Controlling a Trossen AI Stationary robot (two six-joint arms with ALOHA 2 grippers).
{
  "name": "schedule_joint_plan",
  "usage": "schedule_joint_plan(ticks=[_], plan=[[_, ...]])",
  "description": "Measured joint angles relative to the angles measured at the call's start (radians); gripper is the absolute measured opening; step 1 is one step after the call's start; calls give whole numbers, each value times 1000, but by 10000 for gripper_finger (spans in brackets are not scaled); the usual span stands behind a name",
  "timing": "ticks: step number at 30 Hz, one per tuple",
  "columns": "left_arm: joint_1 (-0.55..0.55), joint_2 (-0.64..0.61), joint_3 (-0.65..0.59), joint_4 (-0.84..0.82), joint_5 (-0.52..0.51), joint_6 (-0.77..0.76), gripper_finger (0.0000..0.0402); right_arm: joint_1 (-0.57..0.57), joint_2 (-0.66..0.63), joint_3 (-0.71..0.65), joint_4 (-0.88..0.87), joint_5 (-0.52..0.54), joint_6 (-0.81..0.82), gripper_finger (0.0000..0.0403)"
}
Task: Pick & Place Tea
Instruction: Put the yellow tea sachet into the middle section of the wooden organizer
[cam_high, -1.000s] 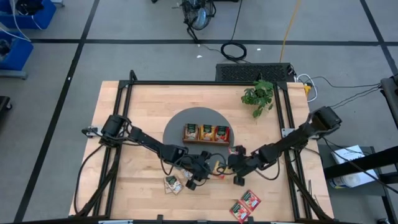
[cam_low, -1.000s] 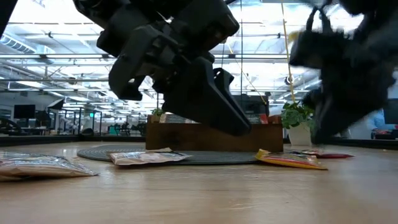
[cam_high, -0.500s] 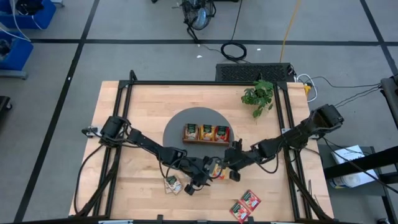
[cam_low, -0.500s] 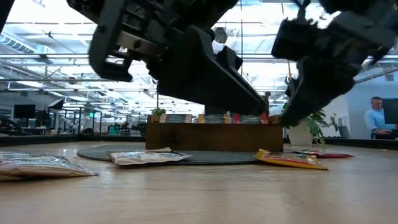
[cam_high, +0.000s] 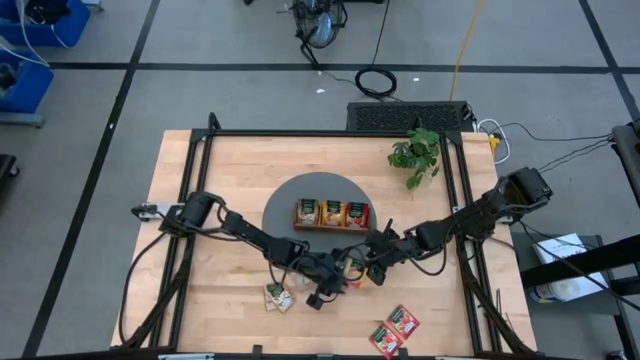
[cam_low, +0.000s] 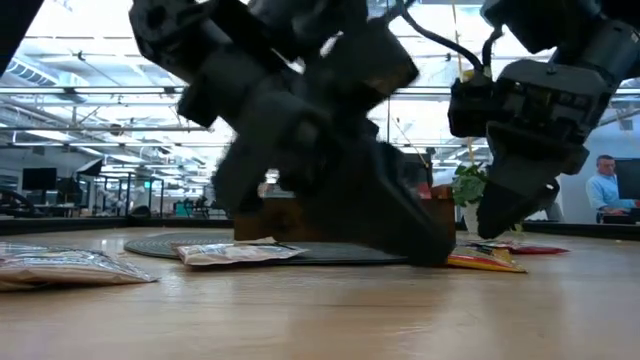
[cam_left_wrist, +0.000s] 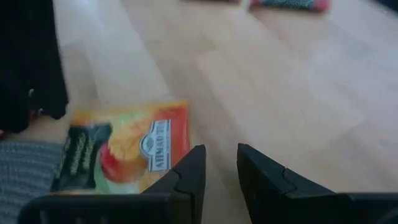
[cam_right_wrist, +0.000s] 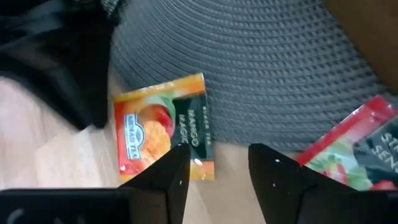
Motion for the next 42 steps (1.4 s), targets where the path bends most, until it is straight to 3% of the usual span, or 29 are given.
schedule_joint_plan(ticks=[24,31,42], plan=[[45,41,23,11,-1,-49,97,-17,32,-21,45,-156,30,144],[50,43,21,35,-39,-51,97,-17,34,-23,71,-205,-36,144],[56,44,21,44,-42,-49,97,-25,31,-60,86,-201,-42,122]])
